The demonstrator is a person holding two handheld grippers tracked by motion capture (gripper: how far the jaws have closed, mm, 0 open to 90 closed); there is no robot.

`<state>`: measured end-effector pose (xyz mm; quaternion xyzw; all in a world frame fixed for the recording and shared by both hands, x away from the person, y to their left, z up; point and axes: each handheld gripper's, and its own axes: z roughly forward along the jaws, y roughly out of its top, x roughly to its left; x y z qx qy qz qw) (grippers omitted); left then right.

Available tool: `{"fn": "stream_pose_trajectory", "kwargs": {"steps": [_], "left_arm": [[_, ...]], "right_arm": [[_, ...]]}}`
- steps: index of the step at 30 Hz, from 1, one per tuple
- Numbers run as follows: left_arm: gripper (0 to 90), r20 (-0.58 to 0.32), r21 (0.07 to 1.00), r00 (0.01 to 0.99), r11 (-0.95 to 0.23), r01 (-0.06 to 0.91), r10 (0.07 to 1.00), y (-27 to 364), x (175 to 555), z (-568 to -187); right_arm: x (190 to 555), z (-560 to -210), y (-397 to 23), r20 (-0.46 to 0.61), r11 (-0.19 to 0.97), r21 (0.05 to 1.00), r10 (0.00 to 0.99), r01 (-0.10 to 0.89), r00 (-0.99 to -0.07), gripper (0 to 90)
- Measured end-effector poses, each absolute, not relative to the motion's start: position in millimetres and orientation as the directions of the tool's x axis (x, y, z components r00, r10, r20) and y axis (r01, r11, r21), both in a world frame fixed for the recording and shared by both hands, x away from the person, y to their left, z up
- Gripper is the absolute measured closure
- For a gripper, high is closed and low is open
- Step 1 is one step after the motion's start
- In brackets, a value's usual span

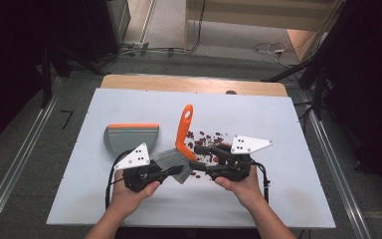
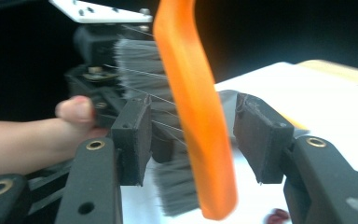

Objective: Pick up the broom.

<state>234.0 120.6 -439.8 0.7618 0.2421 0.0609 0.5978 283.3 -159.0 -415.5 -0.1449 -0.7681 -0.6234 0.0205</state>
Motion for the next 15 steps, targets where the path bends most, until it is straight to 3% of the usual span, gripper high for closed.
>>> {"fn": "stream_pose_trajectory", "kwargs": {"steps": [8, 15], "left_arm": [[85.5, -0.204, 0.943, 0.915, -0.180, 0.278, 0.348, 114.5, 232.3, -439.7], [85.5, -0.206, 0.942, 0.930, -0.196, 0.273, 0.304, 110.5, 231.8, -440.5]], "right_arm": [[283.7, -421.1, -158.8, 0.245, 0.197, 0.944, 0.125, 0.266, -0.961, 49.5], [286.8, -426.4, -154.7, 0.311, 0.203, 0.929, 0.023, 0.310, -0.950, 60.9]]}}
